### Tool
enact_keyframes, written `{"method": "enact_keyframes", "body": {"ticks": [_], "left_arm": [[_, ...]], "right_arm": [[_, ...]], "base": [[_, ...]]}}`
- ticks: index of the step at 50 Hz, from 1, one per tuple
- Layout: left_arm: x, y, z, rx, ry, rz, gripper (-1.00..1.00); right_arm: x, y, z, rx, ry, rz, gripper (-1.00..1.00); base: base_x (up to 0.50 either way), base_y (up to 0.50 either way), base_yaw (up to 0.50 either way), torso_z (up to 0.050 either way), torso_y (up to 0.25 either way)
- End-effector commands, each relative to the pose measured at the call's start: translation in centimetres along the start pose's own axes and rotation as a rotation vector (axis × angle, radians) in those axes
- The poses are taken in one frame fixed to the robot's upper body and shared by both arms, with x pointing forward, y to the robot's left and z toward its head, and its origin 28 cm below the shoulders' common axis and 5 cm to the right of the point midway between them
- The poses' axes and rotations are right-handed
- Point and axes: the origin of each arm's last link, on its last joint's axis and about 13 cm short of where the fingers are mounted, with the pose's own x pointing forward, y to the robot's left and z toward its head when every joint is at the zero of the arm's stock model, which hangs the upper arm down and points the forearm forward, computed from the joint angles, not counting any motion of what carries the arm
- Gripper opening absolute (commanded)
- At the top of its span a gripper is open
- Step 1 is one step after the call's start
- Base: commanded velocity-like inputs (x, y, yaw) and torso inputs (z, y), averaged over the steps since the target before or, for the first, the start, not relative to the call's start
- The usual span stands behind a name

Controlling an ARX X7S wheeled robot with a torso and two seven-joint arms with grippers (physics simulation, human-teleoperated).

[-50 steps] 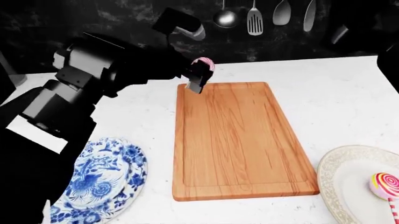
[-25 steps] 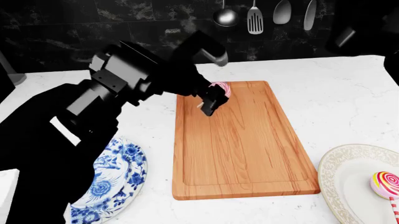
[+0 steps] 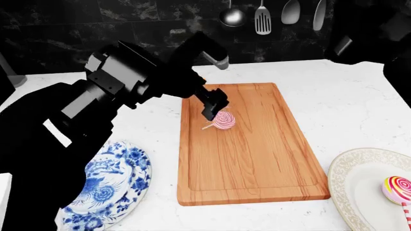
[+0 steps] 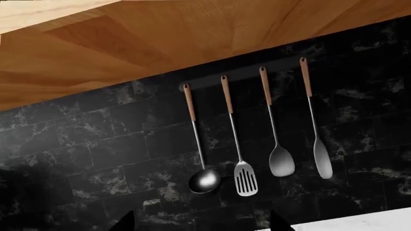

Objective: Move the dessert items from the plate to the tray.

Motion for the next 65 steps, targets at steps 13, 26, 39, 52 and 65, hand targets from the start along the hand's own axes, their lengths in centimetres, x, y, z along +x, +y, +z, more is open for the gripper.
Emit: {"method": "enact_keyframes", "body": {"ticks": [13, 26, 39, 52, 65], "left_arm": [[-6.0, 1.1, 0.8, 0.09, -0.484, 0.444, 1.0], [-3.8, 2.0, 0.3, 0.081, -0.552, 0.402, 1.0], [-2.2, 2.4, 0.6, 0.094, -0.556, 0.36, 1.0], [-2.8, 2.4, 0.4, 0.095, -0.557, 0.373, 1.0], [-4.7, 1.4, 0.6, 0.121, -0.555, 0.402, 1.0]], "right_arm": [[-6.3, 0.0, 0.6, -0.233, 0.566, -0.132, 1.0], [-11.9, 1.7, 6.3, -0.172, 0.629, -0.406, 1.0], [-18.5, 0.0, 3.3, -0.101, 0.633, -0.639, 1.0], [-18.7, -2.2, 3.8, -0.19, 0.598, -0.738, 1.0], [-14.7, -2.6, 0.5, -0.175, 0.634, -0.623, 1.0]], "base": [[0.0, 0.0, 0.0, -0.001, 0.019], [0.0, 0.0, 0.0, 0.0, 0.0], [0.0, 0.0, 0.0, 0.0, 0.0], [0.0, 0.0, 0.0, 0.0, 0.0], [0.0, 0.0, 0.0, 0.0, 0.0]]}}
